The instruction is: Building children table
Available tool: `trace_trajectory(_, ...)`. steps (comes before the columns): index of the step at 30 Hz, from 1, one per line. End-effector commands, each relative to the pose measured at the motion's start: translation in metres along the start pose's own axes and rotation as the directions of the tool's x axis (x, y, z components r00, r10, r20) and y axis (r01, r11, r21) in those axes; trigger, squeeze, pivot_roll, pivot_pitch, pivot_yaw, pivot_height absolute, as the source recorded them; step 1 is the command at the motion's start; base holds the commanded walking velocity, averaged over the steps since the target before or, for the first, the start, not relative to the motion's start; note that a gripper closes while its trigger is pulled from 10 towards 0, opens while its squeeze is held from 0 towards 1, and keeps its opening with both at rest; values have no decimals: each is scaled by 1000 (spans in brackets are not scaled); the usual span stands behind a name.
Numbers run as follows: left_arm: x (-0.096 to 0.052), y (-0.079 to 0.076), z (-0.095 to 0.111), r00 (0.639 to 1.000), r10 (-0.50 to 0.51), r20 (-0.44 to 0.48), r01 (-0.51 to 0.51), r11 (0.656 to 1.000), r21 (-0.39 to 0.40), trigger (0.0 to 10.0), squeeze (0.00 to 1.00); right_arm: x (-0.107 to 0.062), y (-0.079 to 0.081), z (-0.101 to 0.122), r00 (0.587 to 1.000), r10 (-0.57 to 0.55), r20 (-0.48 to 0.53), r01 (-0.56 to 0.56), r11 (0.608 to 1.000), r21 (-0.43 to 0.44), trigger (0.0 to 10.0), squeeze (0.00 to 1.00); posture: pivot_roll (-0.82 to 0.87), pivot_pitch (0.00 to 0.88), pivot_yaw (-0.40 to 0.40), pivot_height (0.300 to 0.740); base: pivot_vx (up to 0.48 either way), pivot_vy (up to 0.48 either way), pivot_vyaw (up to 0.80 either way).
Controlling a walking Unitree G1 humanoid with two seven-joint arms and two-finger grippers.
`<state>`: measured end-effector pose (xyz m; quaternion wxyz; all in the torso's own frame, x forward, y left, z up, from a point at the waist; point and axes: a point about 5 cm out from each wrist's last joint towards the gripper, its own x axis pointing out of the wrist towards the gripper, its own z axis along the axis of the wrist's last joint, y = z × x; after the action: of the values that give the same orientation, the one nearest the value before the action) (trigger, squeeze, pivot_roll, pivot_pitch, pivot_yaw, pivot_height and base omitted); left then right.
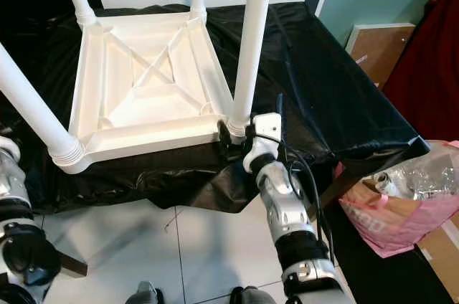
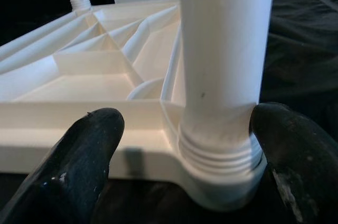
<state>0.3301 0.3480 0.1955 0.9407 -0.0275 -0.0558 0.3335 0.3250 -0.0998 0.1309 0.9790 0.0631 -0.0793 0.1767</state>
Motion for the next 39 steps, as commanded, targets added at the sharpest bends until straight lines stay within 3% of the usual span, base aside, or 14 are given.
trace_trajectory(1, 1, -16, -5, 992, -126, 5, 127, 991, -40, 10000, 0, -5, 2, -6, 999, 5, -34, -5, 1000, -1, 10000, 0, 3, 86, -50, 740, 0, 0, 0)
trace_trajectory(13, -7, -71, 2, 862, -493, 119, 507, 848, -153, 10000, 0, -16, 3, -11, 997, -8, -72, 9, 1000, 8, 10000, 0, -26, 89, -57, 740, 0, 0, 0)
trace_trajectory(14, -11, -82, 0, 812, -569, 132, 583, 796, -162, 10000, 0, -17, 4, -13, 996, -11, -86, 13, 1000, 19, 10000, 0, -29, 93, -57, 740, 0, 0, 0)
trace_trajectory(15, -11, -82, 0, 812, -569, 132, 583, 796, -162, 10000, 0, -17, 4, -13, 996, -11, -86, 13, 1000, 19, 10000, 0, -29, 93, -57, 740, 0, 0, 0)
trace_trajectory(17, -20, -98, -2, 712, -686, 151, 702, 691, -170, 10000, 0, -20, 4, -17, 994, -17, -111, 21, 999, 29, 10000, 0, -27, 93, -59, 740, 0, 0, 0)
trace_trajectory(19, -20, -98, -2, 712, -686, 151, 702, 691, -170, 10000, 0, -20, 4, -17, 994, -17, -111, 21, 999, 29, 10000, 0, -27, 93, -59, 740, 0, 0, 0)
trace_trajectory(20, -33, -114, -9, 594, -794, 132, 805, 582, -118, 10000, 0, -21, 3, -21, 990, -26, -136, 32, 999, 42, 10000, 0, -27, 97, -61, 740, 0, 0, 0)
trace_trajectory(22, -33, -114, -9, 594, -794, 132, 805, 582, -118, 10000, 0, -21, 3, -21, 990, -26, -136, 32, 999, 42, 10000, 0, -27, 97, -61, 740, 0, 0, 0)
trace_trajectory(24, -42, -123, -13, 518, -846, 124, 855, 508, -105, 10000, 0, -22, 2, -23, 988, -31, -149, 39, 998, 51, 10000, 0, -29, 100, -58, 740, 0, 0, 0)
trace_trajectory(32, -69, -145, -15, 350, -924, 156, 937, 340, -85, 10000, 0, -23, -4, -25, 983, -84, -162, 94, 994, 53, 10000, 0, -21, 106, -54, 740, 0, 0, 0)
trace_trajectory(36, -69, -145, -15, 350, -924, 156, 937, 340, -85, 10000, 0, -23, -4, -25, 983, -84, -162, 94, 994, 53, 10000, 0, -21, 106, -54, 740, 0, 0, 0)
trace_trajectory(37, -80, -153, -15, 290, -943, 163, 957, 282, -74, 10000, 0, -22, -6, -24, 981, -104, -165, 114, 992, 52, 10000, 0, -18, 109, -54, 740, 0, 0, 0)
trace_trajectory(38, -80, -153, -15, 290, -943, 163, 957, 282, -74, 10000, 0, -22, -6, -24, 981, -104, -165, 114, 992, 52, 10000, 0, -18, 109, -54, 740, 0, 0, 0)
trace_trajectory(39, -100, -164, -18, 195, -968, 158, 980, 187, -65, 10000, 0, -21, -12, -25, 971, -152, -186, 159, 987, 26, 10000, 0, -23, 117, -60, 740, 0, 0, 0)
